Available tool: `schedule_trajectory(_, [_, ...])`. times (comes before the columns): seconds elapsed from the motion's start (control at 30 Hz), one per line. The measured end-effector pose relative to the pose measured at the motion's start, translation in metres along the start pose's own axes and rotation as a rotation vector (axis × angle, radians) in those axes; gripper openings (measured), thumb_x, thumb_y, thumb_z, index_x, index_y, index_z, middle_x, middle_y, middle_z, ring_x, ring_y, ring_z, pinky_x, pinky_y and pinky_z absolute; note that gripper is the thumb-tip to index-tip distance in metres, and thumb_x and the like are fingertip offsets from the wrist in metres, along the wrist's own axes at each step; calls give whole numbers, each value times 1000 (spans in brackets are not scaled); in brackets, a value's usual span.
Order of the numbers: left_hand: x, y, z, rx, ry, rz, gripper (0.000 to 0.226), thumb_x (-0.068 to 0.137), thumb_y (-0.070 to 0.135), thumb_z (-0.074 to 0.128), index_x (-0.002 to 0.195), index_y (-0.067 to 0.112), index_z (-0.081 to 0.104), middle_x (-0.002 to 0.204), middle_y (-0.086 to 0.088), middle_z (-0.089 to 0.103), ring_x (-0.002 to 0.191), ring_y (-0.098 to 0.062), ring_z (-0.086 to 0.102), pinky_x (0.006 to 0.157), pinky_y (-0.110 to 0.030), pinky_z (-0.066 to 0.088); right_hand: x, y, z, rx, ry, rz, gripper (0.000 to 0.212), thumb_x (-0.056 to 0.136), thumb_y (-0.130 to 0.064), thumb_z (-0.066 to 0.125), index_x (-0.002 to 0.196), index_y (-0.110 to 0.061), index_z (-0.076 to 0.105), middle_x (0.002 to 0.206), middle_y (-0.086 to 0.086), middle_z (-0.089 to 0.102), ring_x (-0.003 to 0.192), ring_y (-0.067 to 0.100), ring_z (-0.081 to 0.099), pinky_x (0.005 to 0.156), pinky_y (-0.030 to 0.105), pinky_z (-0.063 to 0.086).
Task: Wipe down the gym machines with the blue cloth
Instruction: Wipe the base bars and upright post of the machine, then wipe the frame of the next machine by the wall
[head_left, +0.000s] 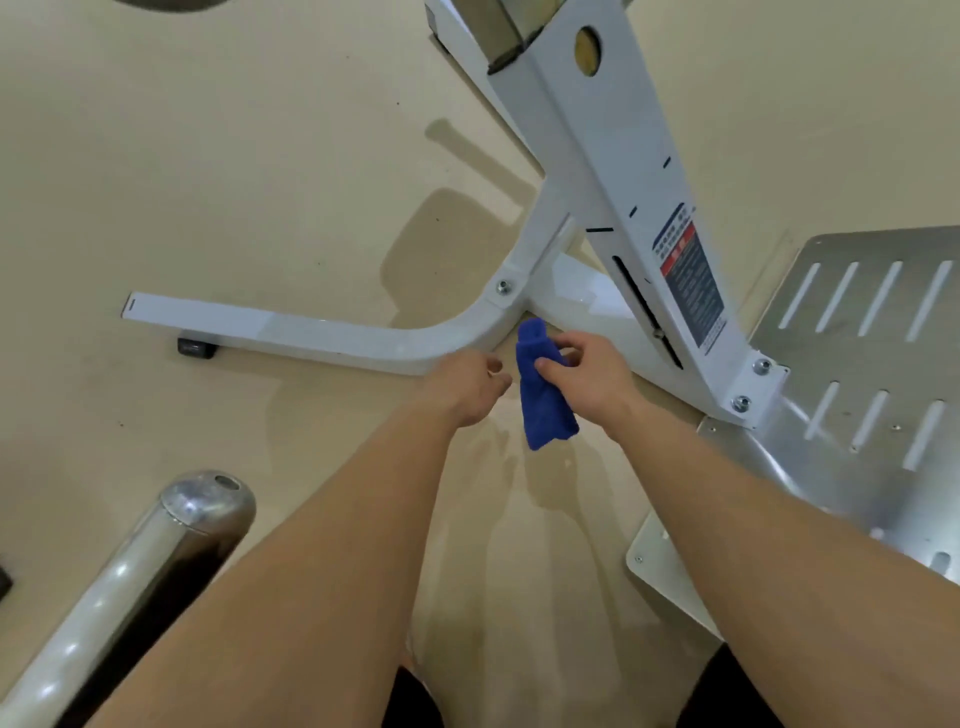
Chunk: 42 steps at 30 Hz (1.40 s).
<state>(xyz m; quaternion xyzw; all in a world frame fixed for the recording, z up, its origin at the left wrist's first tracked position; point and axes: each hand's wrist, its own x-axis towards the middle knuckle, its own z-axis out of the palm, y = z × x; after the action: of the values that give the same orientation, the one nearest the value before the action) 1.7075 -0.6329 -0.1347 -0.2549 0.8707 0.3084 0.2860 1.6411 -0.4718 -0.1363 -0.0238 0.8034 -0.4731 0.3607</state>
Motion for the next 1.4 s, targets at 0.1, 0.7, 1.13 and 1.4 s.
schedule_trajectory(0.1, [-35, 11, 2, 36, -19, -26, 40, 99, 35, 48, 136, 20, 56, 135, -1, 60, 122, -24, 56, 103, -37, 43, -34, -10, -17, -167, -3, 34, 17, 95, -19, 63, 109, -28, 58, 93, -7, 64, 83, 10, 62, 75, 25, 49])
schedule_trajectory(0.7, [-324, 106, -155, -244, -52, -143, 29, 98, 25, 46, 111, 12, 69, 108, -8, 70, 97, -27, 65, 94, -42, 51, -287, -213, -110, -694, -79, 59, 23, 98, -29, 55, 120, -24, 58, 94, -2, 60, 83, 20, 55, 72, 34, 45])
schedule_trajectory(1.13, [-540, 64, -285, -362, 78, -386, 29, 100, 31, 47, 117, 17, 65, 99, -6, 66, 89, -24, 60, 78, -33, 48, -424, -427, -63, -919, -350, -204, 24, 98, -26, 55, 121, -23, 59, 95, -4, 59, 86, 19, 57, 68, 31, 42])
schedule_trajectory(1.4, [-626, -4, -353, -503, 227, -497, 30, 100, 28, 45, 120, 16, 65, 117, -6, 67, 101, -24, 61, 90, -36, 49, -453, -537, 33, -1166, -546, -458, 21, 98, -28, 53, 117, -24, 58, 107, 1, 66, 88, 20, 59, 72, 33, 48])
